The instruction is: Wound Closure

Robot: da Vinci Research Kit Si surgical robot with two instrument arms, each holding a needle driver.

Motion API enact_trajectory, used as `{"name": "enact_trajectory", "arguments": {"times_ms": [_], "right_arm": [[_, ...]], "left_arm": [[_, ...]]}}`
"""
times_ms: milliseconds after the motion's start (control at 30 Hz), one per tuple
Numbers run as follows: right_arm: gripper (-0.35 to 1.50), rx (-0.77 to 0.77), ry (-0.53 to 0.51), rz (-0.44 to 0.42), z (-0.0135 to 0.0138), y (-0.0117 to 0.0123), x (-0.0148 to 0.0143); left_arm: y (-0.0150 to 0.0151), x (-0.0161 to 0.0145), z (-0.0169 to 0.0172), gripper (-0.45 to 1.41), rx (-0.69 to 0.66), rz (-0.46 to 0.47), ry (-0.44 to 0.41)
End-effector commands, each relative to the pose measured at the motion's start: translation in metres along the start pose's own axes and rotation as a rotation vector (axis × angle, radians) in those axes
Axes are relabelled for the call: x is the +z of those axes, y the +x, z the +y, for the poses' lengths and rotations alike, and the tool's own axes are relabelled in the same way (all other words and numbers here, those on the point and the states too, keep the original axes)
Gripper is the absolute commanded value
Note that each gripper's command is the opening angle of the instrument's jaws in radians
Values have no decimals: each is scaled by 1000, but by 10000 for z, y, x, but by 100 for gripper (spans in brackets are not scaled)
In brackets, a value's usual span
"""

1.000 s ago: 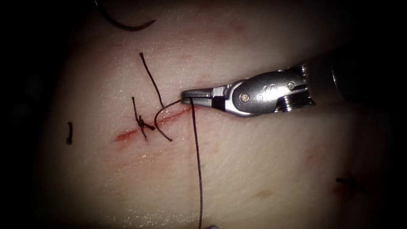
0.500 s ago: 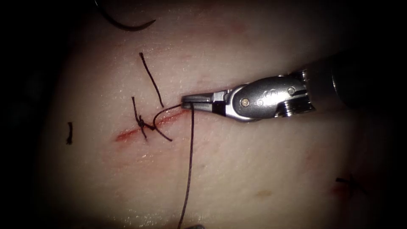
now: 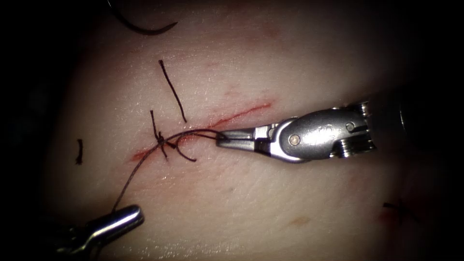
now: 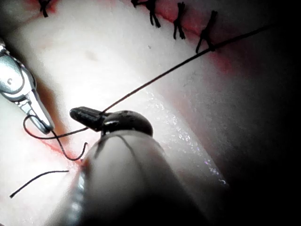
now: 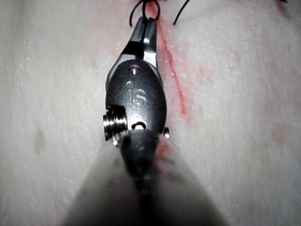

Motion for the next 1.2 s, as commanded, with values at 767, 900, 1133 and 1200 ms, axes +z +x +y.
{"name": "enact_trajectory", "arguments": {"times_ms": [767, 900, 1133, 1200], "right_arm": [[111, 180, -22, 123, 53, 39, -20], [79, 138, 14, 108, 58, 56, 31], [-35, 86, 62, 105, 78, 71, 108], [-35, 77, 85, 107, 80, 71, 115]], "left_arm": [[15, -40, -6, -45, 89, -74, 19], [29, -41, -7, -45, 106, -75, 13], [45, -36, 0, -45, 174, -72, -37], [45, -36, 1, -45, 187, -70, -46]]}}
